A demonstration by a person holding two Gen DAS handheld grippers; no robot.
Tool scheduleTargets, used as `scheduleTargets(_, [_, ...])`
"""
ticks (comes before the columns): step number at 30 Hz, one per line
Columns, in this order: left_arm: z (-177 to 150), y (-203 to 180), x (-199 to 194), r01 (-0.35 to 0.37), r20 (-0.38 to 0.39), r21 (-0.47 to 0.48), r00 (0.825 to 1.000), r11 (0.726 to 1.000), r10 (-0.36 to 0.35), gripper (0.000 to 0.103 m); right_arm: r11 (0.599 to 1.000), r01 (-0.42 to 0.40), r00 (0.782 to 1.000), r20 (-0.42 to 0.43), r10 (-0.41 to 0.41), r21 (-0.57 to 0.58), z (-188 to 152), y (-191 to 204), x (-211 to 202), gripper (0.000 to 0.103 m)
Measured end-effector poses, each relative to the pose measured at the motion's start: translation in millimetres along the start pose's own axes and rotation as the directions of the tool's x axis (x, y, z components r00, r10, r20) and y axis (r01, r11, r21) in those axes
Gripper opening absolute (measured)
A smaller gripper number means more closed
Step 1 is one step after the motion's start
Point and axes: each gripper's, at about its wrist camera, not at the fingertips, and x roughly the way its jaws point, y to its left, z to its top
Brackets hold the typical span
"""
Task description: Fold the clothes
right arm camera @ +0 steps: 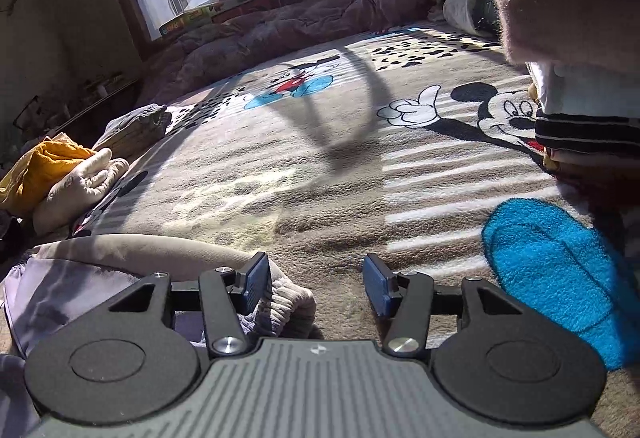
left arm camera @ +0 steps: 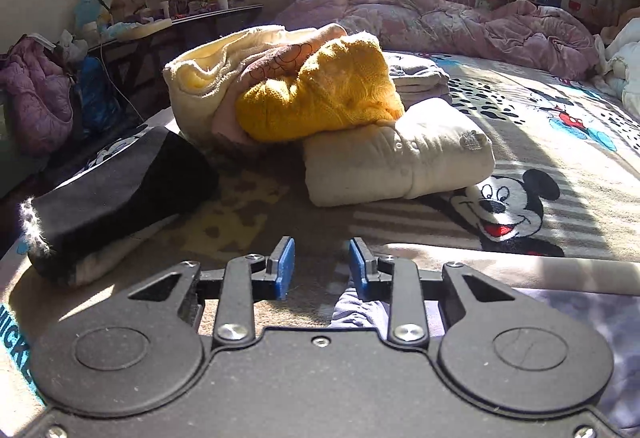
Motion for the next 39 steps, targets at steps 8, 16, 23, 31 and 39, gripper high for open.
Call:
scheduleTargets(8, [-39, 6, 32, 0.062, -0.135, -0.143, 0.987, 0.988, -0.082, 0.027, 0.999, 0.019, 0.995, 0.096, -0.024, 0.048, -8, 0, -45, 0.057])
scheduleTargets(16, [-40, -26, -4, -0.107, -0.046, 0.118, 0.993, 0.987, 0.113, 0.040, 0.988, 0.047, 0.994, 0.110, -0.031, -0.147, -37, 38, -102, 0.057])
scheduleTargets(23, [-51, -25, -51, -0.040, -0.011, 0.072, 0.999, 0.997, 0.041, 0.042, 0.999, -0.023, 0.999, 0.037, 0.022, 0.022, -68, 27, -131, 0.057])
scheduleTargets(31, [-89, -19, -125, 0.011, 0.025, 0.076, 1.000, 0.997, -0.012, 0.042, 0.944, -0.084, 0.996, -0.013, 0.093, 0.320, -102, 19, -136, 0.067])
scheduleTargets(39, [-154, -50, -187, 0.156, -0.004, 0.154, 0.988, 0.976, -0.157, 0.043, 0.929, -0.099, 0.995, 0.044, 0.089, 0.356, -112, 21, -128, 0.057])
